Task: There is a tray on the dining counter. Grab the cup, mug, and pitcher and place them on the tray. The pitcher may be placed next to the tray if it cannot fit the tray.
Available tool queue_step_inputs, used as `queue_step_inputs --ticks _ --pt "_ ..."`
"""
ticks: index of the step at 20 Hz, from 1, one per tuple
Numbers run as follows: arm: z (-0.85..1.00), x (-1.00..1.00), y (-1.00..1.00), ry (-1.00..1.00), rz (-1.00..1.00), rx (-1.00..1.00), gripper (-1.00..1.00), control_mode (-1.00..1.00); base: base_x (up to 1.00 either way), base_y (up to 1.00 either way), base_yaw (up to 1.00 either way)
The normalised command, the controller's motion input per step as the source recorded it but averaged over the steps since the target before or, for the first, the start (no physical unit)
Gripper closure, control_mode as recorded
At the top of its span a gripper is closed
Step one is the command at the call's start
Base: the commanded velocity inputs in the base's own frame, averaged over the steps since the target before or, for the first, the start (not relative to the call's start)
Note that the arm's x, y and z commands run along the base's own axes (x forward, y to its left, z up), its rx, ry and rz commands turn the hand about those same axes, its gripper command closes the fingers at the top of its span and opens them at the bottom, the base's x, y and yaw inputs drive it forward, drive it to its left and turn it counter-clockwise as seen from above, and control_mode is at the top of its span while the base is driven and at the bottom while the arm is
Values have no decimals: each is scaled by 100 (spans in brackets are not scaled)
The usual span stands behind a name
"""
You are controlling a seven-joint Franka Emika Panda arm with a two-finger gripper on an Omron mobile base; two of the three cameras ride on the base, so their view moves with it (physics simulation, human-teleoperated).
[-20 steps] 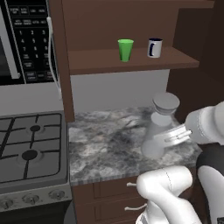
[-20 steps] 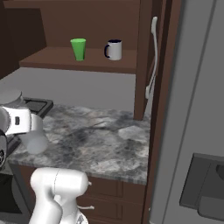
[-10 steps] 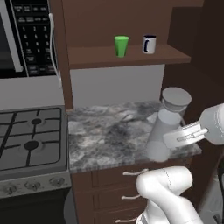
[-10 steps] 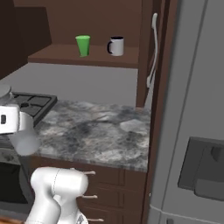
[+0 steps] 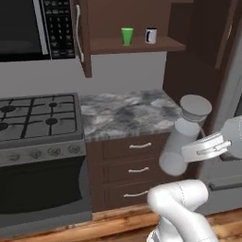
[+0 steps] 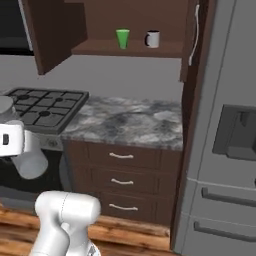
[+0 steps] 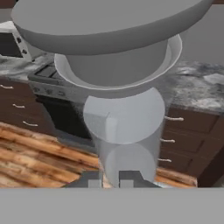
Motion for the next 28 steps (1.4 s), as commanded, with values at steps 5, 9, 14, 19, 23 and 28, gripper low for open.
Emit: queue_step_inputs --ticks 5,9,14,19,23,28 --pt "0 0 0 0 0 0 100 100 -53 95 55" --pt "0 0 0 0 0 0 100 100 -10 51 98" --pt "0 0 0 0 0 0 100 100 -4 30 100" --pt "0 0 0 0 0 0 100 100 0 13 100" --pt "0 0 0 0 0 0 100 100 0 0 100" --pt "0 0 0 0 0 0 100 100 0 0 100"
